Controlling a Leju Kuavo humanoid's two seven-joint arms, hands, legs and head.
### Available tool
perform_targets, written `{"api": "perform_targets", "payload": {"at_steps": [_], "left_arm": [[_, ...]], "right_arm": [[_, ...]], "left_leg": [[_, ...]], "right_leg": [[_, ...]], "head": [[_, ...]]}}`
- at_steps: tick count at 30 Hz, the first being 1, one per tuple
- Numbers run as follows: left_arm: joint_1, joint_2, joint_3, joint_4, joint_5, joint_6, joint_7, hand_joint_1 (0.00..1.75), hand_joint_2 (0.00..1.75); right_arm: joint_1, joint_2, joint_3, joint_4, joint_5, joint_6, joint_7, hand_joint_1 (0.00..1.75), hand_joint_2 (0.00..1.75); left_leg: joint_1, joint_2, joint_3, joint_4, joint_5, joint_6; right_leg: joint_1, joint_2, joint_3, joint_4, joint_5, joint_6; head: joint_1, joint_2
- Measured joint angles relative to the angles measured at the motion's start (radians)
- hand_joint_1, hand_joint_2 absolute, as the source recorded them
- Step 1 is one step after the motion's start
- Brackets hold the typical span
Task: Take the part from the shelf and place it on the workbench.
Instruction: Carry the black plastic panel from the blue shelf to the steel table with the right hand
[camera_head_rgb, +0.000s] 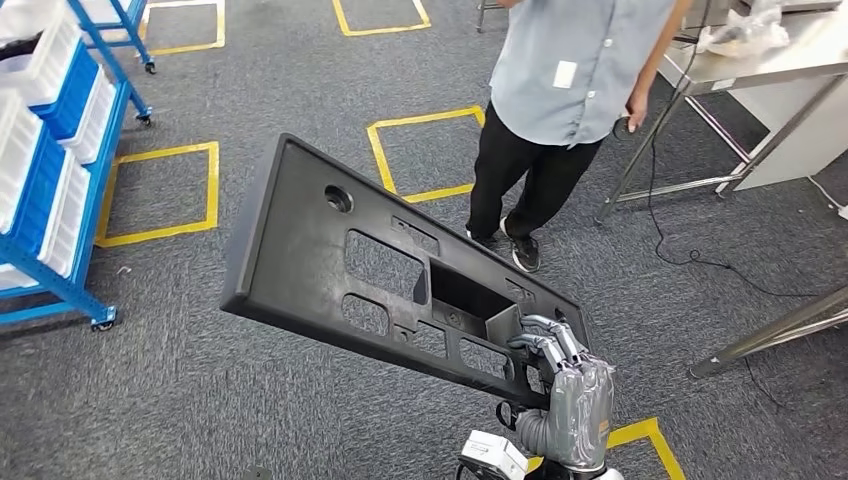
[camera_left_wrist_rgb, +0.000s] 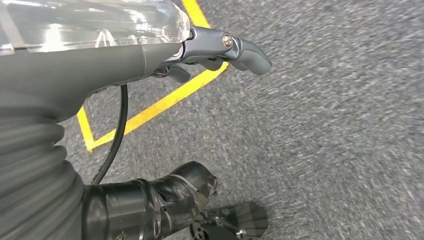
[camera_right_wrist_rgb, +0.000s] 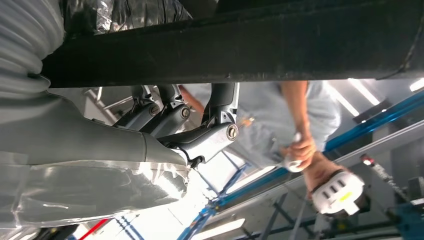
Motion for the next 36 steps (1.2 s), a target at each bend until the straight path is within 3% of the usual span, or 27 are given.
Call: {"api": "perform_targets", "payload": {"at_steps": [1, 3, 4, 6, 8, 9, 10, 11, 12, 14, 16, 17, 18, 19, 21, 23, 25, 26, 27, 28, 30, 32, 34, 36], "left_arm": [[0.0, 0.0, 0.0, 0.0, 0.0, 0.0, 0.0, 0.0, 1.75], [-0.001, -0.002, 0.0, 0.0, 0.0, 0.0, 0.0, 0.0, 1.75], [-0.002, -0.003, 0.0, 0.0, 0.0, 0.0, 0.0, 0.0, 1.75], [-0.003, -0.004, 0.0, 0.0, 0.0, 0.0, -0.001, 0.0, 1.75], [-0.002, -0.003, 0.001, 0.0, 0.0, 0.0, -0.001, 0.0, 1.75], [-0.001, -0.003, 0.001, 0.0, 0.0, 0.0, -0.001, 0.0, 1.75], [0.001, -0.003, 0.001, 0.0, 0.0, 0.0, -0.001, 0.0, 1.75], [0.002, -0.003, 0.001, 0.0, 0.0, 0.0, 0.0, 0.0, 1.75], [0.003, -0.002, 0.001, 0.0, 0.0, 0.0, 0.0, 0.0, 1.75], [0.002, -0.001, 0.001, 0.0, 0.0, 0.0, 0.0, 0.0, 1.75], [0.0, 0.0, 0.001, 0.0, 0.0, -0.002, -0.002, 0.0, 1.75], [-0.001, 0.0, 0.001, 0.0, 0.0, -0.004, -0.003, 0.0, 1.75], [-0.002, 0.0, 0.002, 0.0, 0.0, -0.005, -0.005, 0.0, 1.75], [-0.003, 0.0, 0.002, 0.0, 0.0, -0.007, -0.006, 0.0, 1.75], [-0.003, 0.0, 0.002, 0.0, 0.001, -0.008, -0.008, 0.0, 1.75], [-0.002, 0.0, 0.002, 0.0, 0.001, -0.008, -0.008, 0.0, 1.75], [0.0, 0.0, 0.003, 0.0, 0.002, -0.009, -0.009, 0.0, 1.75], [0.001, 0.0, 0.003, 0.0, 0.002, -0.009, -0.009, 0.0, 1.75], [0.0, 0.0, 0.003, 0.0, 0.002, -0.009, -0.009, 0.0, 1.75], [0.0, 0.0, 0.003, 0.0, 0.004, -0.009, -0.01, 0.0, 1.75], [-0.001, -0.001, 0.003, 0.0, 0.007, -0.011, -0.017, 0.0, 1.75], [-0.002, -0.002, 0.005, 0.0, 0.011, -0.015, -0.028, 0.0, 1.75], [-0.003, -0.003, 0.006, 0.0, 0.012, -0.019, -0.036, 0.0, 1.75], [-0.005, -0.005, 0.007, 0.0, 0.011, -0.021, -0.039, 0.0, 1.75]], "right_arm": [[0.0, 0.0, 0.0, 0.0, 0.0, 0.0, 0.0, 1.75, 1.75], [0.001, 0.0, 0.0, 0.0, 0.0, 0.0, 0.0, 1.75, 1.75], [0.002, 0.0, 0.0, 0.0, 0.0, -0.001, 0.0, 1.75, 1.75], [0.0, 0.0, 0.0, 0.0, -0.001, -0.002, 0.001, 1.75, 1.75], [-0.003, 0.001, 0.0, 0.0, -0.003, -0.002, 0.002, 1.75, 1.75], [-0.004, 0.002, 0.0, 0.001, -0.003, -0.002, 0.002, 1.75, 1.75], [-0.004, 0.002, 0.0, 0.002, -0.003, -0.002, 0.003, 1.75, 1.75], [-0.004, 0.002, 0.0, 0.004, -0.003, -0.002, 0.003, 1.75, 1.75], [-0.004, 0.002, 0.0, 0.005, -0.004, -0.002, 0.003, 1.75, 1.75], [-0.004, 0.002, 0.0, 0.007, -0.004, -0.002, 0.003, 1.75, 1.75], [-0.006, 0.002, 0.0, 0.008, -0.005, -0.003, 0.004, 1.75, 1.75], [-0.006, 0.002, 0.0, 0.008, -0.005, -0.003, 0.005, 1.75, 1.75], [-0.005, 0.002, 0.0, 0.009, -0.006, -0.004, 0.006, 1.75, 1.75], [-0.004, 0.002, 0.0, 0.009, -0.006, -0.004, 0.007, 1.75, 1.75], [-0.003, 0.002, 0.0, 0.009, -0.007, -0.005, 0.008, 1.75, 1.75], [-0.006, 0.002, 0.0, 0.009, -0.007, -0.005, 0.009, 1.75, 1.75], [-0.006, 0.002, 0.0, 0.011, -0.009, -0.005, 0.009, 1.75, 1.75], [-0.005, 0.002, 0.0, 0.012, -0.01, -0.005, 0.01, 1.75, 1.75], [-0.005, 0.002, 0.0, 0.014, -0.01, -0.005, 0.01, 1.75, 1.75], [-0.005, 0.002, 0.0, 0.015, -0.011, -0.005, 0.011, 1.75, 1.75], [-0.005, 0.002, 0.0, 0.015, -0.011, -0.005, 0.011, 1.75, 1.75], [-0.006, 0.002, 0.0, 0.015, -0.012, -0.005, 0.011, 1.75, 1.75], [-0.005, 0.002, 0.0, 0.015, -0.013, -0.006, 0.012, 1.75, 1.75], [-0.004, 0.002, 0.0, 0.015, -0.012, -0.006, 0.013, 1.75, 1.75]], "left_leg": [[-0.001, 0.009, 0.003, 0.0, -0.003, -0.004], [-0.003, 0.029, 0.01, -0.005, -0.006, -0.014], [-0.002, 0.028, 0.013, -0.003, -0.011, -0.019], [-0.001, -0.012, -0.002, 0.045, -0.044, -0.026], [0.002, -0.062, -0.063, 0.168, -0.103, -0.029], [0.002, -0.07, -0.097, 0.231, -0.125, -0.031], [0.002, -0.073, -0.121, 0.27, -0.129, -0.033], [0.003, -0.075, -0.129, 0.271, -0.111, -0.034], [0.004, -0.078, -0.118, 0.235, -0.076, -0.034], [0.009, -0.115, -0.072, 0.111, -0.006, -0.035], [0.012, -0.159, -0.043, 0.041, 0.012, -0.03], [0.011, -0.168, -0.041, 0.037, 0.006, -0.026], [0.01, -0.16, -0.039, 0.033, 0.007, -0.02], [0.01, -0.149, -0.037, 0.029, 0.009, -0.014], [0.013, -0.125, -0.03, 0.018, 0.014, -0.003], [0.011, -0.097, -0.025, 0.013, 0.013, 0.005], [0.009, -0.067, -0.024, 0.012, 0.01, 0.008], [0.009, -0.054, -0.022, 0.012, 0.007, 0.008], [0.008, -0.041, -0.019, 0.012, 0.005, 0.007], [0.008, -0.03, -0.014, 0.012, 0.001, 0.006], [0.007, -0.012, -0.004, 0.011, -0.006, 0.0], [0.004, 0.005, 0.003, 0.01, -0.011, -0.008], [0.002, 0.02, 0.009, 0.006, -0.015, -0.017], [0.003, -0.008, 0.006, 0.029, -0.037, -0.025]], "right_leg": [[0.006, -0.011, 0.01, -0.023, 0.001, -0.005], [0.011, 0.006, 0.01, -0.029, 0.001, -0.015], [0.008, 0.018, 0.014, -0.036, 0.004, -0.02], [0.0, 0.041, 0.024, -0.051, 0.012, -0.032], [-0.004, 0.064, 0.027, -0.054, 0.013, -0.038], [-0.004, 0.077, 0.027, -0.052, 0.012, -0.04], [-0.004, 0.092, 0.027, -0.049, 0.01, -0.041], [-0.005, 0.108, 0.027, -0.045, 0.008, -0.04], [-0.006, 0.123, 0.028, -0.039, 0.004, -0.038], [-0.008, 0.151, 0.025, -0.023, -0.006, -0.029], [-0.01, 0.172, 0.013, -0.007, -0.014, -0.018], [-0.011, 0.182, 0.007, -0.004, -0.014, -0.011], [-0.013, 0.193, 0.004, -0.004, -0.012, -0.005], [-0.015, 0.194, 0.003, -0.004, -0.012, 0.0], [-0.012, 0.151, -0.012, 0.027, -0.031, 0.01], [-0.011, 0.09, -0.064, 0.132, -0.086, 0.018], [-0.014, 0.073, -0.125, 0.246, -0.126, 0.023], [-0.015, 0.071, -0.135, 0.26, -0.119, 0.024], [-0.016, 0.068, -0.124, 0.234, -0.094, 0.023], [-0.015, 0.06, -0.092, 0.172, -0.057, 0.02], [-0.005, 0.021, -0.023, 0.038, -0.006, 0.008], [0.006, 0.002, 0.002, -0.016, 0.001, -0.003], [0.006, 0.023, 0.003, -0.023, 0.004, -0.013], [-0.003, 0.043, 0.013, -0.039, 0.01, -0.024]], "head": [[0.0, 0.0], [0.0, 0.0], [0.0, 0.0], [0.0, 0.0], [-0.001, 0.0], [-0.001, 0.0], [-0.001, 0.0], [0.0, 0.0], [-0.001, 0.0], [0.0, 0.0], [0.0, 0.0], [0.0, 0.0], [0.0, 0.0], [0.0, 0.0], [0.001, 0.0], [0.002, 0.0], [0.001, 0.0], [0.001, 0.0], [0.001, 0.0], [0.002, 0.0], [0.002, 0.0], [0.001, 0.0], [0.001, 0.0], [0.001, 0.0]]}}
